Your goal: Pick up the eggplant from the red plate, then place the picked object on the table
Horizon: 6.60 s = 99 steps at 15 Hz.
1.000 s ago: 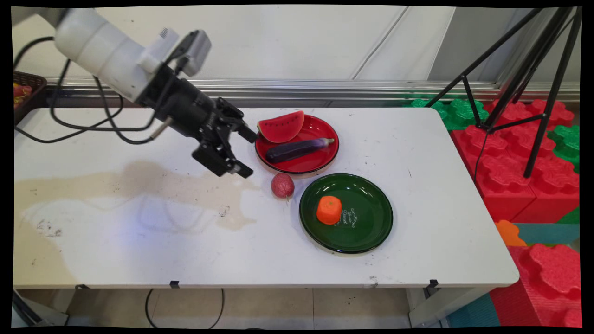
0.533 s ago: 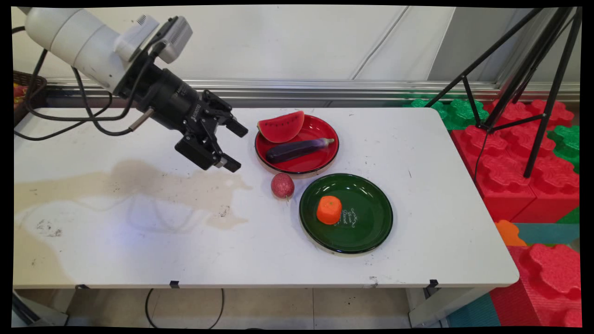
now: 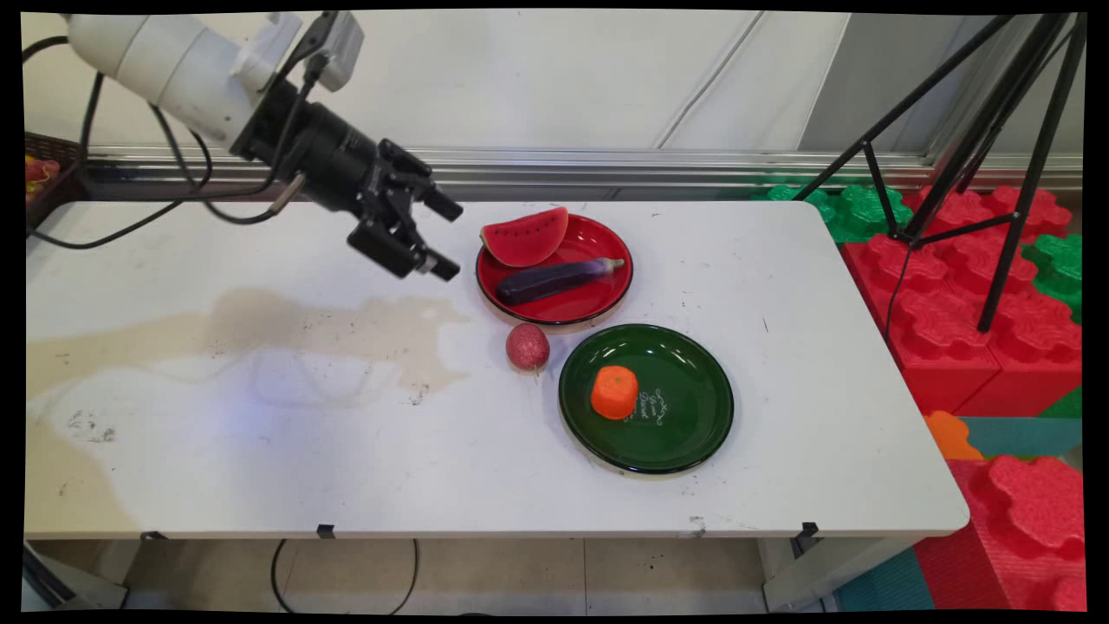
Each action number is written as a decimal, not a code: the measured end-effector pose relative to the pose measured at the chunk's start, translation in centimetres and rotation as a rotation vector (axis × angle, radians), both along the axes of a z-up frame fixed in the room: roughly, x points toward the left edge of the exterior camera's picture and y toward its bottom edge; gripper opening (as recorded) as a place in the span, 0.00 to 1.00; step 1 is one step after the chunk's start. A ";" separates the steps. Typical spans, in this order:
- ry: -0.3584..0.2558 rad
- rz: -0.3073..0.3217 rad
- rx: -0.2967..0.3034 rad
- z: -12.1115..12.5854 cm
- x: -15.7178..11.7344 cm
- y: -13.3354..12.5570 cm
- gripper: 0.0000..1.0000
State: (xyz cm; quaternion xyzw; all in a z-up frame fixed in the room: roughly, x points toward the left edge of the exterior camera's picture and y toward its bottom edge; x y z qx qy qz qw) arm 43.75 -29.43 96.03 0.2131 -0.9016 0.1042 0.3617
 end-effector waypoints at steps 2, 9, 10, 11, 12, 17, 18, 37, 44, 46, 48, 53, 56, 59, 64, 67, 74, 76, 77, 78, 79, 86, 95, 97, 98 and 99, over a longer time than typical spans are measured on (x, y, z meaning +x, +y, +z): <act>-0.010 0.023 -0.018 -0.4 0.1 -1.6 1.00; -0.071 0.066 -0.049 -3.3 -1.0 -6.9 1.00; -0.078 0.068 -0.050 -3.7 -1.2 -7.4 1.00; -0.089 0.071 -0.050 -4.3 -1.6 -8.1 1.00; -0.096 0.073 -0.050 -4.7 -1.8 -8.6 1.00; -0.135 0.088 -0.039 -7.3 -3.6 -11.2 1.00; -0.144 0.091 -0.035 -7.8 -3.9 -11.7 1.00; -0.312 0.127 0.056 -16.2 -8.7 -19.0 1.00; -0.322 0.134 0.080 -17.5 -9.6 -20.1 1.00; -0.322 0.133 0.085 -17.8 -9.9 -20.4 1.00; -0.321 0.131 0.086 -17.9 -10.1 -20.6 1.00; -0.314 0.130 0.088 -18.0 -10.5 -20.9 0.00; -0.306 0.134 0.093 -17.9 -10.7 -20.9 0.00; -0.299 0.139 0.096 -17.8 -10.9 -21.0 0.00; -0.283 0.149 0.093 -17.1 -11.0 -20.9 0.00; -0.267 0.159 0.084 -16.2 -10.6 -20.5 0.00; -0.225 0.169 0.064 -13.9 -9.2 -18.2 0.00; -0.212 0.167 0.055 -13.0 -8.6 -17.3 0.00; -0.207 0.166 0.051 -12.6 -8.4 -16.9 0.00; -0.199 0.166 0.045 -12.0 -8.0 -16.3 0.00; -0.194 0.166 0.042 -11.6 -7.8 -15.9 0.00; -0.166 0.165 0.019 -8.1 -5.2 -11.4 0.00; -0.197 0.141 0.030 -6.4 -1.7 -6.5 0.00; -0.219 0.128 0.035 -6.4 -0.8 -5.6 0.00; -0.234 0.120 0.040 -6.6 -0.2 -5.1 0.00; -0.247 0.114 0.048 -6.8 0.3 -4.6 0.00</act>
